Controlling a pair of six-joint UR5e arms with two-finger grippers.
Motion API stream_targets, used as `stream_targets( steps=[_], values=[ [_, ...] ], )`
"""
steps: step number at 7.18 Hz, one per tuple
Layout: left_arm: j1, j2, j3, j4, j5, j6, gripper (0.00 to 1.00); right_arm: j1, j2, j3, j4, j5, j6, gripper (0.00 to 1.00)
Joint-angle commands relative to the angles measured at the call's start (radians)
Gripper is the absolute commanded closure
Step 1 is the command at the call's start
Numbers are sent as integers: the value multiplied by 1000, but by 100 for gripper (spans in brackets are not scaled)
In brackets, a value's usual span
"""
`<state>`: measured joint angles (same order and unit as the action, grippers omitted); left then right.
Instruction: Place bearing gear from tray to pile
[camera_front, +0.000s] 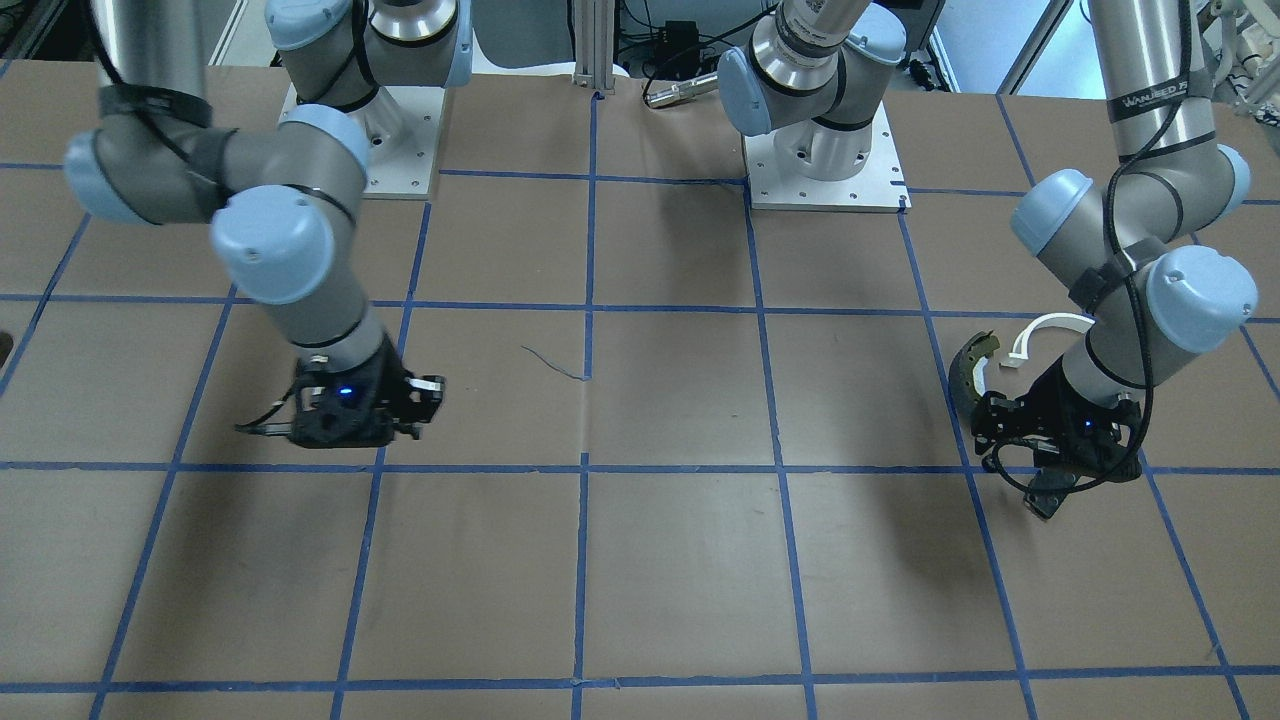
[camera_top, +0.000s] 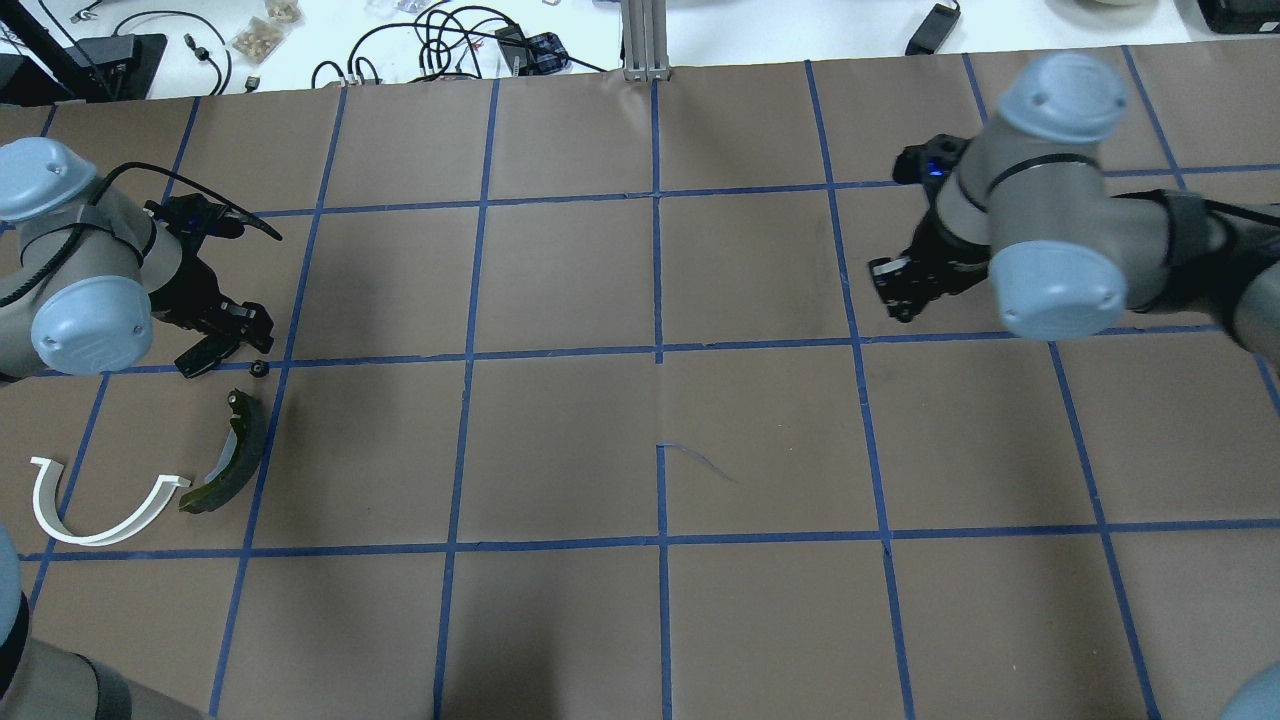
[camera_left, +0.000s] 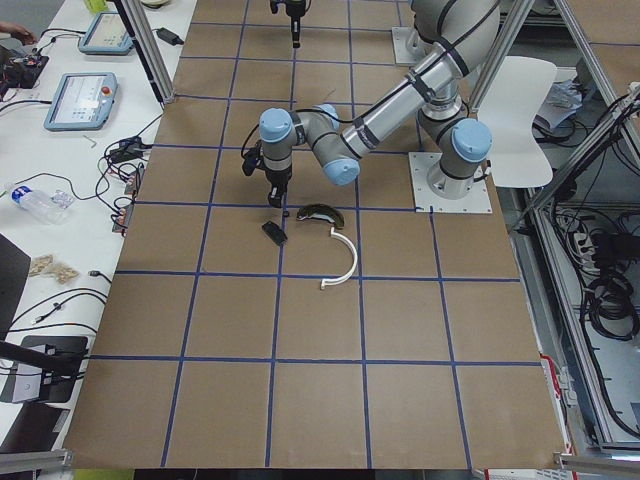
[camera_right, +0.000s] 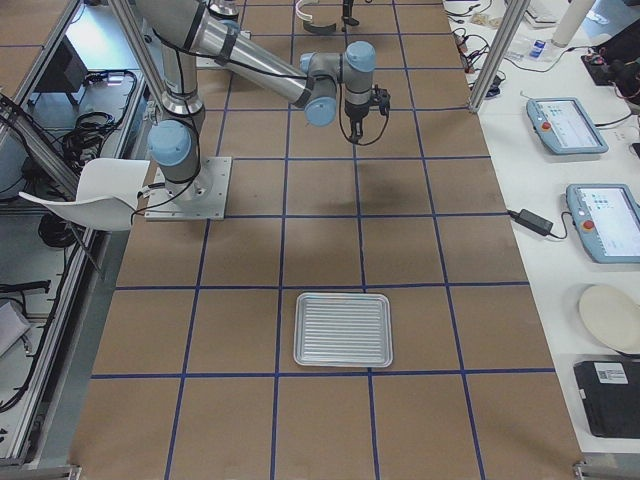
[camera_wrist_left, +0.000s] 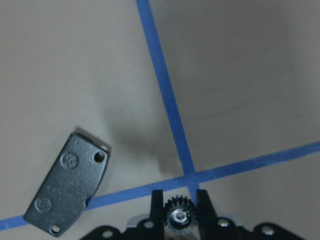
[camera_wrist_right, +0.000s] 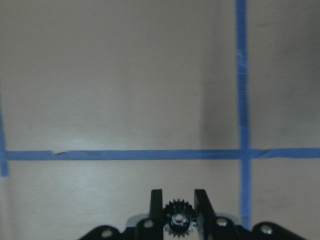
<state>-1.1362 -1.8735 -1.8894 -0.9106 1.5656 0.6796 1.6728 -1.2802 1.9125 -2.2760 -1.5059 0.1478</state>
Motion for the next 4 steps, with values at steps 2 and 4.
stream_targets(
  steps=[2, 4],
  values=[
    [-83, 173, 70, -233, 2, -87, 0, 308, 199, -134, -118, -8, 470, 89],
    [-166, 240, 64, -286, 2, -197, 0, 360, 277, -242, -80, -37, 483, 75]
  ],
)
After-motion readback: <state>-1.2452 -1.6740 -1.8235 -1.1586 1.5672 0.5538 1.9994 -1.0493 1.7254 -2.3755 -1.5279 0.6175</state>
